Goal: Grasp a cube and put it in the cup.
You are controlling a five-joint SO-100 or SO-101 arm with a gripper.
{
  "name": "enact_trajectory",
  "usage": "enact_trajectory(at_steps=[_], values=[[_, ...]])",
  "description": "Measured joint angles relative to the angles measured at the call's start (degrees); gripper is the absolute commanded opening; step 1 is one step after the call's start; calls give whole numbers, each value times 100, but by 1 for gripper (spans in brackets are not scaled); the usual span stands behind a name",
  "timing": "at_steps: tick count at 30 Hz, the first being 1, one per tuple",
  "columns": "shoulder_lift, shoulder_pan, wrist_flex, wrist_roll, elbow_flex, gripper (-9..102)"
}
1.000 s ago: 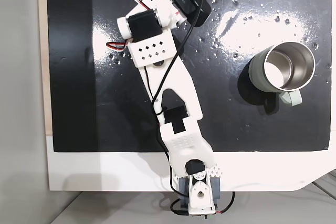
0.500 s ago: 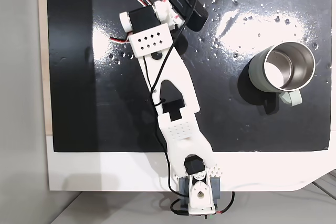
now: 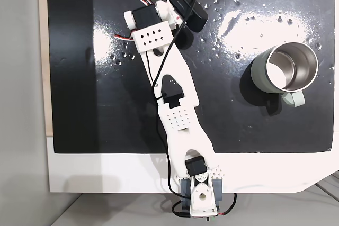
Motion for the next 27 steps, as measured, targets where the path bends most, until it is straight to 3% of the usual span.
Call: enact_trajectory(at_steps=[16, 23, 27], values=[[-589, -255, -9, 79, -519, 26], [-606, -272, -18, 132, -571, 7], [-606, -334, -18, 167, -571, 2]])
